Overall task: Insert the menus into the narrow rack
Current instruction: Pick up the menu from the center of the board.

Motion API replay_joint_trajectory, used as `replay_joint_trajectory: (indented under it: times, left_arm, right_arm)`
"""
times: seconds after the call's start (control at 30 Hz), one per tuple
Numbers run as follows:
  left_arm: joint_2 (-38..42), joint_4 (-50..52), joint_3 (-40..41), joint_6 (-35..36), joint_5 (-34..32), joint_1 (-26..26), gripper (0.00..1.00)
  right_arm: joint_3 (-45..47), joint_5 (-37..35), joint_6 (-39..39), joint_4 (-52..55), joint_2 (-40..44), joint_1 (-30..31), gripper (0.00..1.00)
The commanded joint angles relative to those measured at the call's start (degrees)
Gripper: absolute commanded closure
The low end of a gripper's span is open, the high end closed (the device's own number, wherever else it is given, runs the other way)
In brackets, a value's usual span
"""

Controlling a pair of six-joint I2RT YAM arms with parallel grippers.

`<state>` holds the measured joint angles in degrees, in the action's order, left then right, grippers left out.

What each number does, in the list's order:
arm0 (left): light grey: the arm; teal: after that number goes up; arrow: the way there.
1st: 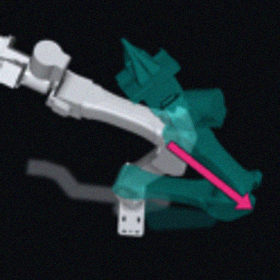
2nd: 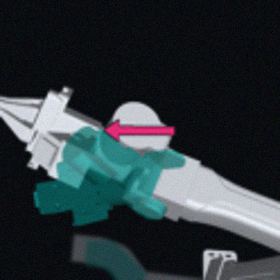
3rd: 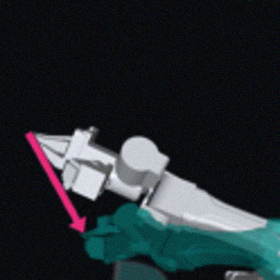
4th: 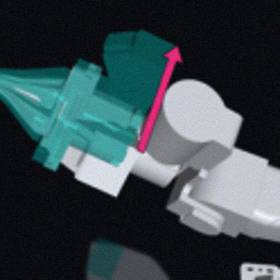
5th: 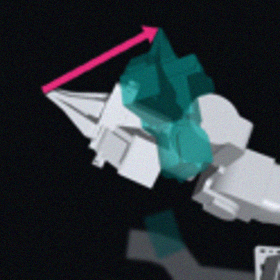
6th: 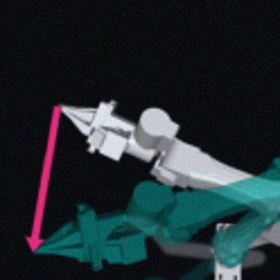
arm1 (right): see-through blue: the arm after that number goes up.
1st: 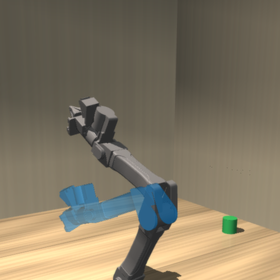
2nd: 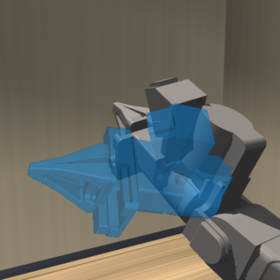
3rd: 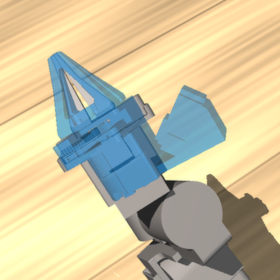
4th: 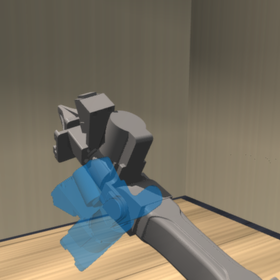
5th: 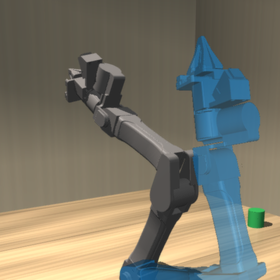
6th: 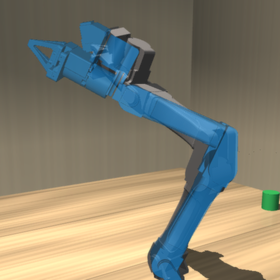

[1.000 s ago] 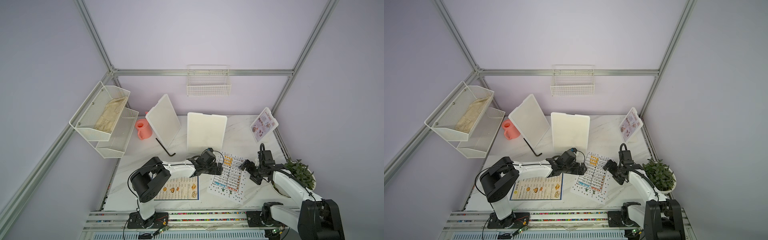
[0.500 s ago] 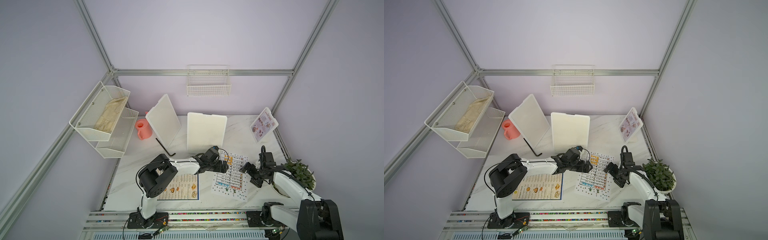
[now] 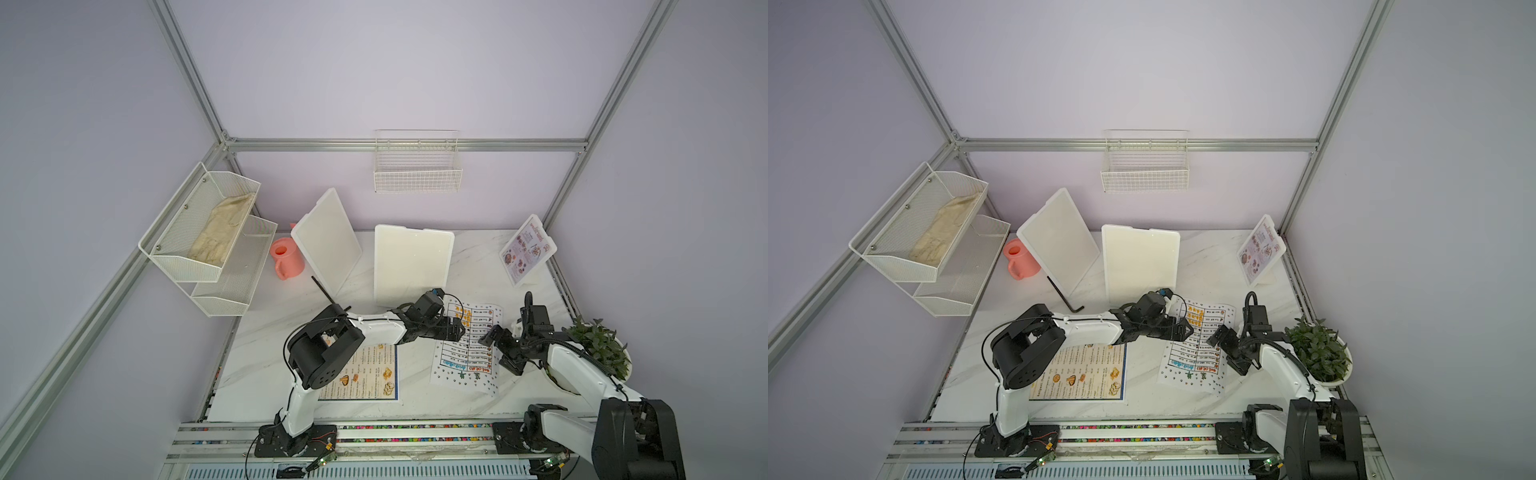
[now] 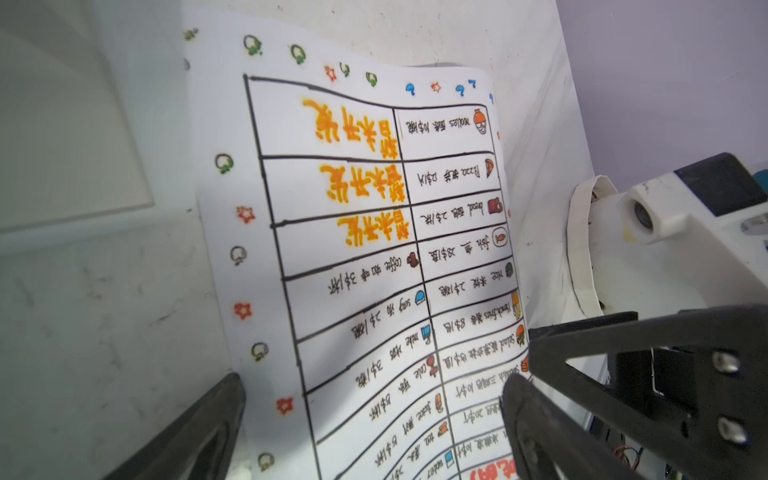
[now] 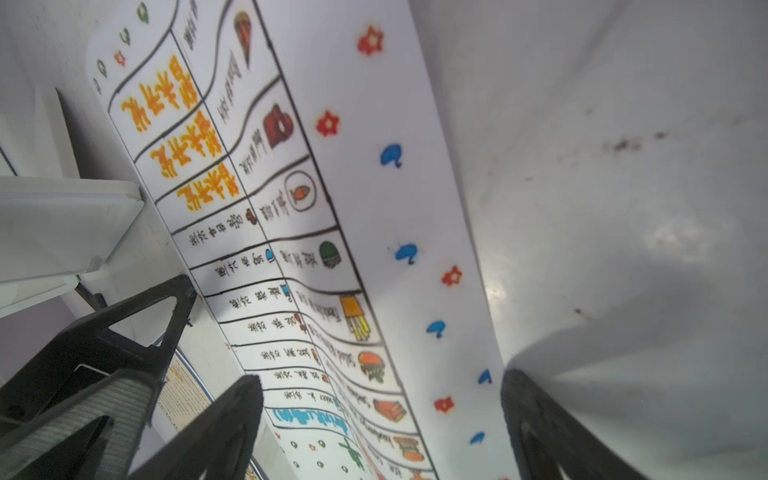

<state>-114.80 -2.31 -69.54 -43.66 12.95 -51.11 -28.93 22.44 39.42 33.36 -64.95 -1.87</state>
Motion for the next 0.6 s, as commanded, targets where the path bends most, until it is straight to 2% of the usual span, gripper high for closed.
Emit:
replay_joint_trajectory:
  times: [0.0, 0.23, 0.43, 0.57]
  left_arm:
    - [-3.2, 3.9, -1.8, 1.3, 1.0, 0.0, 0.02]
    - [-3.9, 4.8, -3.1, 1.8, 0.8, 0.1, 0.04]
    - [-4.4, 4.7, -3.1, 1.7, 0.9, 0.2, 0.07]
    - [-4.3, 4.2, -3.0, 1.6, 1.2, 0.2, 0.09]
  right_arm:
    - [2.1, 0.8, 0.1, 0.5, 1.2, -0.2, 0.06]
    - [3.1, 1.8, -0.2, -0.9, 1.1, -0.2, 0.07]
    - [4.9, 9.5, -0.6, -6.4, 3.7, -0.2, 0.1]
    - [6.3, 11.0, 0.3, -10.2, 3.4, -0.2, 0.11]
